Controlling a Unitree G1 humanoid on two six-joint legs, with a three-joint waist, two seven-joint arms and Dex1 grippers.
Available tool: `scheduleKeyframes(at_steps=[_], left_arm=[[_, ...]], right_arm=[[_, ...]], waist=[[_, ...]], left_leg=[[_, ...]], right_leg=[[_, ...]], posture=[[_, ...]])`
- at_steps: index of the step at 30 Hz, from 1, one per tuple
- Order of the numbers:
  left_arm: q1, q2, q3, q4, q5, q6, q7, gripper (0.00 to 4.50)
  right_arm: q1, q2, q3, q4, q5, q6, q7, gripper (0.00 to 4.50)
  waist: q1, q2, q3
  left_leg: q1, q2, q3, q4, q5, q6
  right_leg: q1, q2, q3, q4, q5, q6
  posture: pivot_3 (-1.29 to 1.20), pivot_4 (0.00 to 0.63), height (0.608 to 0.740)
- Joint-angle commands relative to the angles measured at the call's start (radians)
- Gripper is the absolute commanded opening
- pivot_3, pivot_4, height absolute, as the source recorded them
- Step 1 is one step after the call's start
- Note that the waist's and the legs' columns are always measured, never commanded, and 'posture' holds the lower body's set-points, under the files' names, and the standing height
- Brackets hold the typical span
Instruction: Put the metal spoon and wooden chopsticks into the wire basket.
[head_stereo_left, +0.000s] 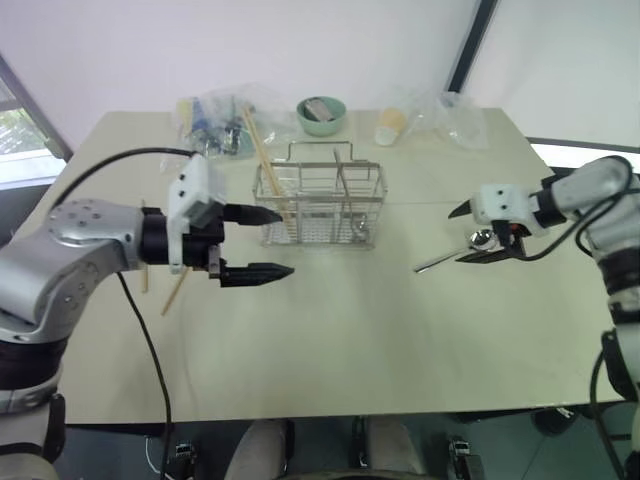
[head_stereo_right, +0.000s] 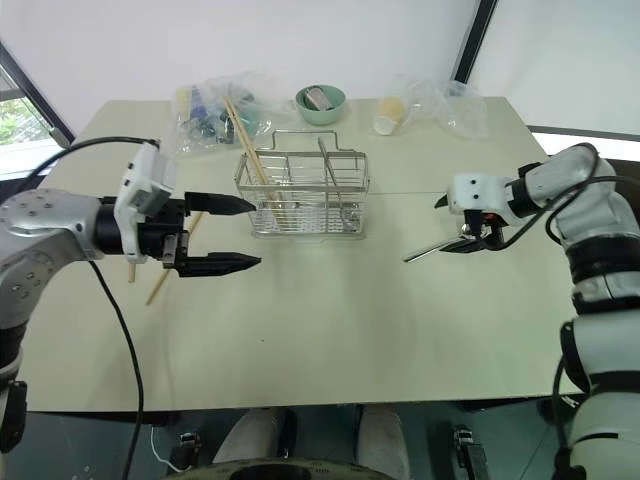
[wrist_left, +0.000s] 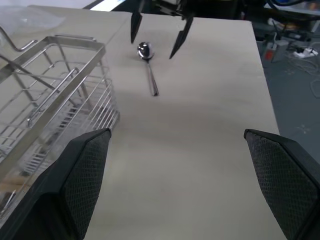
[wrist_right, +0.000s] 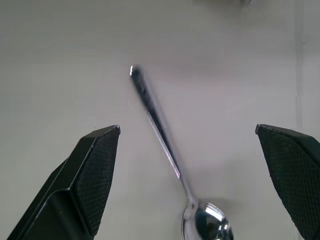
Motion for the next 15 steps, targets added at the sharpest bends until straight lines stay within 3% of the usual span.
scheduleKeyframes(at_steps=[1,9,15], left_arm=[[-0.011,-0.002,0.023,-0.033,-0.005,-0.004,0.011,4.50],[0.028,0.010,0.060,-0.092,-0.040,0.025,0.051,4.50],[0.035,0.013,0.082,-0.129,-0.066,0.051,0.087,4.50]], right_arm=[[-0.101,0.033,0.061,0.159,-0.126,-0.111,-0.094,4.47],[-0.179,0.114,0.128,0.333,-0.266,-0.154,-0.240,4.47],[-0.179,0.149,0.139,0.367,-0.314,-0.159,-0.268,4.47]], waist=[[0.000,0.000,0.000],[0.000,0.000,0.000],[-0.003,-0.001,0.000]], left_leg=[[0.000,0.000,0.000,0.000,0.000,0.000],[0.000,0.000,-0.001,0.001,0.003,-0.006],[0.001,0.000,-0.002,0.001,0.003,-0.006]], right_leg=[[-0.001,0.000,0.000,0.000,0.000,0.000],[-0.001,0.001,0.001,0.003,0.000,0.000],[-0.001,0.001,0.001,0.006,0.000,0.000]], posture=[[0.00,0.150,0.635],[0.00,0.150,0.635],[0.00,0.150,0.635]])
